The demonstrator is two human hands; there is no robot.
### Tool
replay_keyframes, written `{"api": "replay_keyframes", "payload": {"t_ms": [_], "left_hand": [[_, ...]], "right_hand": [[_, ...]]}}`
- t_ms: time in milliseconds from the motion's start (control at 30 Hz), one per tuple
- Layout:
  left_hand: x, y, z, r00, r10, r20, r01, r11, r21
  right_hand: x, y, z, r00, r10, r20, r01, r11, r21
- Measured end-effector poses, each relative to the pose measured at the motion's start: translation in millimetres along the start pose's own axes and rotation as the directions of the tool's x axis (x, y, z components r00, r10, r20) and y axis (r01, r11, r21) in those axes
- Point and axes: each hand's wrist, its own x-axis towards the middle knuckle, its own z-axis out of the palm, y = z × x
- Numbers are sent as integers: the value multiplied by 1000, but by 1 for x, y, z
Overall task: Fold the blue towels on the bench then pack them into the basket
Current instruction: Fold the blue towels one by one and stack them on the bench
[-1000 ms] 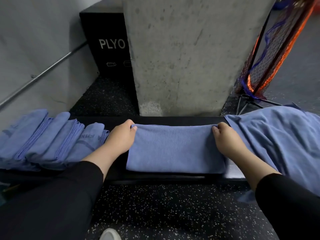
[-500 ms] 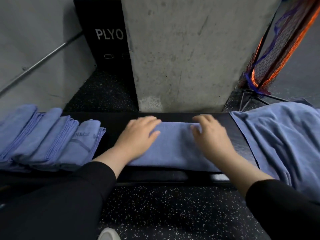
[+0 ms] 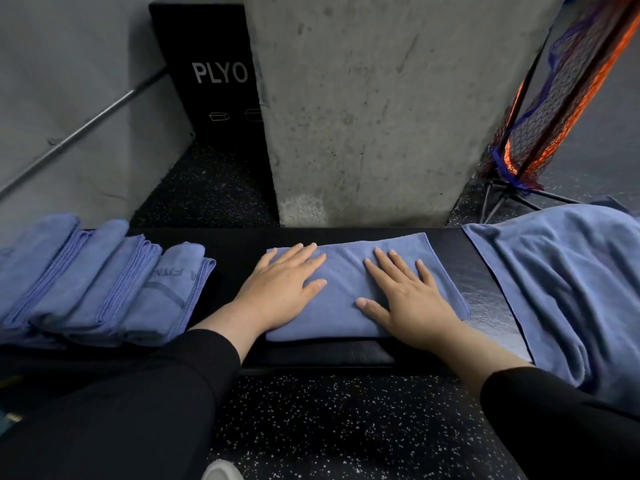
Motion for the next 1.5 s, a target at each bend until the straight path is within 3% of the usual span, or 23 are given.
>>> {"api": "replay_keyframes", "payload": {"t_ms": [133,300,433,567,700,833,900,1000,1033,1100,1167,1233,1367,1433,1500], "left_hand": [[-8,-6,0,998,50,-44,-53,997,-53],[-10,-9,-1,999,24,-35,-25,1000,-13],[-10,-9,-1,998,-14,-65,14,1000,-1],[-22,-19,-3,991,-5,-131,8,1000,21],[-46,-28,-5,984,128,-127,-128,992,10],[-67,-25,-7,961,267,-77,-269,963,-16],[-76,-26,-8,959,277,-63,-279,960,-22],[-87,-32,-8,967,255,-17,-255,967,-1],[-90,-35,-8,969,245,-7,-245,970,1],[-94,-37,-10,973,232,-14,-232,973,3],[-95,-35,-14,970,239,-43,-238,971,18],[-96,-30,-17,965,259,-36,-257,965,46],[-96,-11,-14,954,289,77,-295,952,80],[-95,-2,-11,954,284,99,-293,952,93],[-94,5,-11,959,279,48,-282,954,102]], "right_hand": [[2,-3,-10,999,-14,50,12,1000,23],[-17,-56,-12,981,-58,-186,53,998,-32],[-28,-79,4,977,-98,-190,85,993,-78],[-16,-48,2,970,-44,-239,45,999,0],[-10,-12,-10,967,53,-249,-67,997,-49],[-21,-3,-16,976,68,-206,-89,991,-98],[-29,-2,-14,967,-10,-256,-19,993,-113],[-48,-3,-10,895,-318,-314,322,946,-40],[-55,-4,-7,874,-407,-266,421,907,-4],[-69,-2,1,874,-476,-96,477,879,-13],[-79,2,8,895,-445,30,446,890,-93],[-85,4,14,908,-419,19,416,895,-158],[-85,-11,14,878,-403,-260,380,915,-134],[-88,-20,11,880,-344,-328,359,933,-16],[-94,-27,0,943,-188,-274,239,957,164]]}}
